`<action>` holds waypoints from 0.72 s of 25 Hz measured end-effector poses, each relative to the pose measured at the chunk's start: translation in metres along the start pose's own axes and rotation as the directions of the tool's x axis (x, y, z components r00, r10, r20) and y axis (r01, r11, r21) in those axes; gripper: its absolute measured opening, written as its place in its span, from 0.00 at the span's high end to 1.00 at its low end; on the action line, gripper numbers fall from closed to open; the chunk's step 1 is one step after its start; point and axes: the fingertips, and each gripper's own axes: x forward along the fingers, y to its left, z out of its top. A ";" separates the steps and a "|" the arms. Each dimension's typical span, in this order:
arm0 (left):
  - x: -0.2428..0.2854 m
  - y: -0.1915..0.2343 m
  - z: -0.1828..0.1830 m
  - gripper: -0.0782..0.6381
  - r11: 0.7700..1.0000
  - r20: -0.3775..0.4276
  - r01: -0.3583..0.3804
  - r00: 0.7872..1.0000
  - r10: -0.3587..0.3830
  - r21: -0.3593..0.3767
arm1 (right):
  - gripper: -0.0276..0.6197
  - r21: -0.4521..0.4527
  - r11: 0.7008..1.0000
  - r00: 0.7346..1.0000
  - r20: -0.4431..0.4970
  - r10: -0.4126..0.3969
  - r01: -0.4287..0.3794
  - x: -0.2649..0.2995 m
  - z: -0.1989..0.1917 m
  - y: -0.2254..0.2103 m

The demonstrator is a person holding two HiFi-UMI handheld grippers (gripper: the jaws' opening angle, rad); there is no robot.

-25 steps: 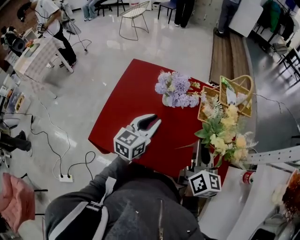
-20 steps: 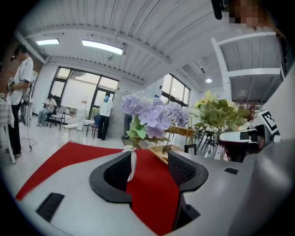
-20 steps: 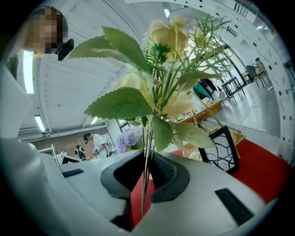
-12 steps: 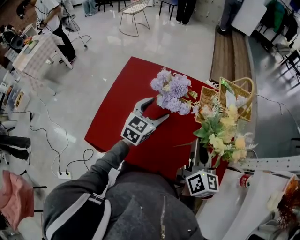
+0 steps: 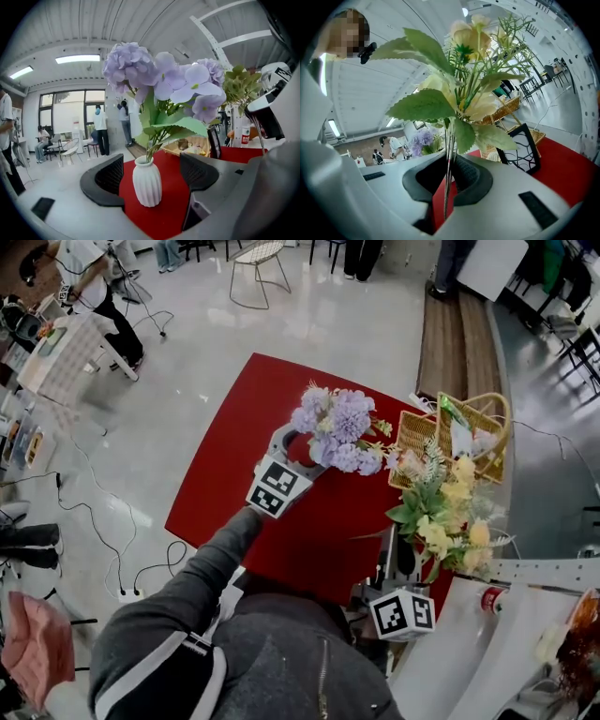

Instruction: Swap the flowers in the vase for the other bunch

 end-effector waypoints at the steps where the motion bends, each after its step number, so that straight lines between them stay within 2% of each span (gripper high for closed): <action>1: 0.002 0.000 0.004 0.38 1.000 0.014 0.005 1.000 -0.005 0.004 | 0.91 0.001 1.000 1.000 -0.005 -0.004 0.004 -0.001 -0.001 0.000; 9: 0.027 0.001 0.029 0.38 1.000 0.110 0.016 0.994 -0.015 -0.006 | 0.91 0.000 0.999 0.999 -0.030 -0.034 0.034 -0.007 -0.003 -0.004; 18: 0.043 0.002 0.042 0.40 1.000 0.151 0.020 0.988 -0.021 0.007 | 0.91 -0.002 0.997 0.996 -0.037 -0.077 0.077 -0.011 -0.010 -0.007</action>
